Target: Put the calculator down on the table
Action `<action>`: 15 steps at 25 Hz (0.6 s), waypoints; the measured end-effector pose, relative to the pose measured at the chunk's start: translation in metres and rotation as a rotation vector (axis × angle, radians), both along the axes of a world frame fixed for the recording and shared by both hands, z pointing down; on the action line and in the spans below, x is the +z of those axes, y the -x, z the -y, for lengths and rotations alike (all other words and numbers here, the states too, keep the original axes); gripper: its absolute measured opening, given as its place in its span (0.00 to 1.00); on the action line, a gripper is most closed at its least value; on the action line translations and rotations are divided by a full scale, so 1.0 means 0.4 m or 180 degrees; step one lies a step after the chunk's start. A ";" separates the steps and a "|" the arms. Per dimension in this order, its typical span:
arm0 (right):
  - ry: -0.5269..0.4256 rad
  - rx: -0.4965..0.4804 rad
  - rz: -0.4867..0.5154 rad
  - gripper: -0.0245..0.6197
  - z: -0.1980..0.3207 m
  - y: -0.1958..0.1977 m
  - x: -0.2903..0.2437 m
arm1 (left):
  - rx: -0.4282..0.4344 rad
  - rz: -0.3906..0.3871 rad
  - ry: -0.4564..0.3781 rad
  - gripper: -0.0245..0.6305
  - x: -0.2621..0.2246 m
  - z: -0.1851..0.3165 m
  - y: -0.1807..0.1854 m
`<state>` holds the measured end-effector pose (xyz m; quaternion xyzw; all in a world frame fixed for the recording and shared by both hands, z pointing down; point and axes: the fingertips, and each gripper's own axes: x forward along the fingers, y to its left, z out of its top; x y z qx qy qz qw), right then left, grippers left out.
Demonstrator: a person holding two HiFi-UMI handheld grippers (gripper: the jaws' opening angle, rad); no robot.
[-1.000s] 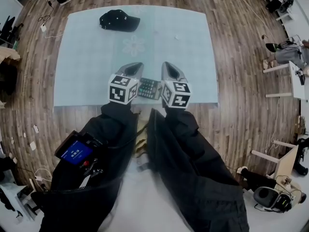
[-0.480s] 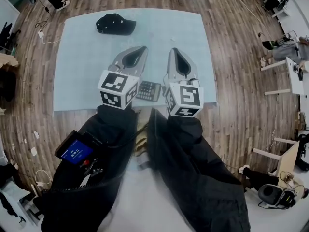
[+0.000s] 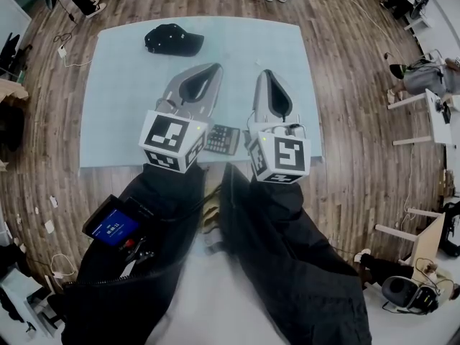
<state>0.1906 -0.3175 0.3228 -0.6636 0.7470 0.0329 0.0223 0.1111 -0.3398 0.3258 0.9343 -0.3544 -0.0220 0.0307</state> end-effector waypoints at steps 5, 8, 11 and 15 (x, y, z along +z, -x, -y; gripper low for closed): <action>-0.0037 -0.0049 -0.0028 0.04 -0.004 0.013 -0.008 | -0.0008 0.0006 -0.0027 0.03 -0.004 -0.003 0.002; -0.0001 -0.0041 -0.0030 0.04 -0.002 0.011 -0.006 | -0.0001 0.0018 -0.0015 0.03 -0.005 0.000 -0.002; -0.0005 -0.0022 -0.0029 0.04 -0.002 0.008 -0.008 | 0.0014 0.0034 -0.0003 0.03 -0.004 -0.001 -0.008; -0.0001 -0.0020 -0.0047 0.04 -0.003 0.010 -0.010 | 0.0018 0.0031 0.0006 0.03 -0.005 -0.003 -0.010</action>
